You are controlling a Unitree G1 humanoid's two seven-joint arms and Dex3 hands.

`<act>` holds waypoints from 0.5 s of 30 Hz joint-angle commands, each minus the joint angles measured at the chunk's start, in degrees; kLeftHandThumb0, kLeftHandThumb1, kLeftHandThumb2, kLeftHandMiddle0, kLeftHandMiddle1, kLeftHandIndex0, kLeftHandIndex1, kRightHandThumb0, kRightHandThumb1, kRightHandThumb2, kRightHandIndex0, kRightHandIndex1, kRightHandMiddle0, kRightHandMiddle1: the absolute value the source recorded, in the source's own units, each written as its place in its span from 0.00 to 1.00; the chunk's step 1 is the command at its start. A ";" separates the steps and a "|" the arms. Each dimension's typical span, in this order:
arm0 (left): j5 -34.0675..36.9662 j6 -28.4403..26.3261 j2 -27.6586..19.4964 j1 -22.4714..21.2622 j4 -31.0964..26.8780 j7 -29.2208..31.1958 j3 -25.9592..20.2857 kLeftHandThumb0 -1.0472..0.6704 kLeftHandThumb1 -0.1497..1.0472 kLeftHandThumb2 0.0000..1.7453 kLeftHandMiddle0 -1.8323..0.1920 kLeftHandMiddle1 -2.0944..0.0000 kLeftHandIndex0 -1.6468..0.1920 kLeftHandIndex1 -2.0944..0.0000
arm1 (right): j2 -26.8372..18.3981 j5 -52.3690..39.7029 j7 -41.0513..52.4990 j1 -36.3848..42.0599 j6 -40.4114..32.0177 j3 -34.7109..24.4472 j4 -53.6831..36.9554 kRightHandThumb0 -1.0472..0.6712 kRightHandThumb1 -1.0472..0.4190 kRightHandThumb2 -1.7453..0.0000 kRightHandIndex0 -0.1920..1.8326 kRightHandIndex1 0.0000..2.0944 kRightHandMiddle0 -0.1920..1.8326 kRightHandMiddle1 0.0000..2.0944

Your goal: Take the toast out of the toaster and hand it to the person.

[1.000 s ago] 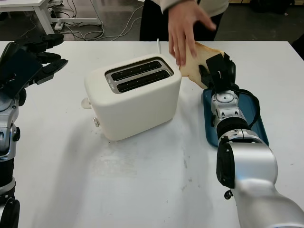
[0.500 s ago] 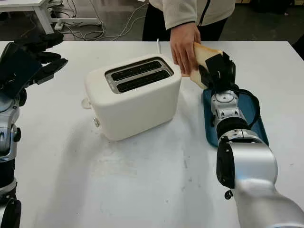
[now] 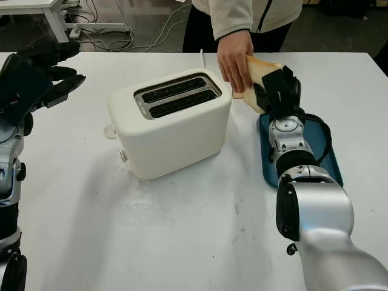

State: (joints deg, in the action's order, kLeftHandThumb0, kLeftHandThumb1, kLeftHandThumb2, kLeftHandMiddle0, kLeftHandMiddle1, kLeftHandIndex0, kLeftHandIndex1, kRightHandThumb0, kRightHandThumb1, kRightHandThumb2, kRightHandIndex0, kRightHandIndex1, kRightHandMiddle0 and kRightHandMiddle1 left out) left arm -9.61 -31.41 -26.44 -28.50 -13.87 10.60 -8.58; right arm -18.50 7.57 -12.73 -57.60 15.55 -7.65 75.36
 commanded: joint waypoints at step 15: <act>4.37 -1.28 2.48 6.59 -8.98 -1.01 -3.67 0.46 0.89 0.11 0.75 0.70 0.59 1.00 | -2.98 1.88 11.21 0.82 3.49 4.33 -4.33 0.20 0.09 0.76 0.13 0.01 0.12 0.01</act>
State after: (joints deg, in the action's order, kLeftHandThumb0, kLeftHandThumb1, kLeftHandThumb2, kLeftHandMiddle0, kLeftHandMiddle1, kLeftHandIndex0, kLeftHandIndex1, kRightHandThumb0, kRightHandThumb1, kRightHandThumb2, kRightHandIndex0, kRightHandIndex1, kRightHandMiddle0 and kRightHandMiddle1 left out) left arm -5.59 -32.61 -24.44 -23.35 -21.77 10.26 -11.40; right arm -20.86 9.93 -0.63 -57.60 16.75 -3.09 72.41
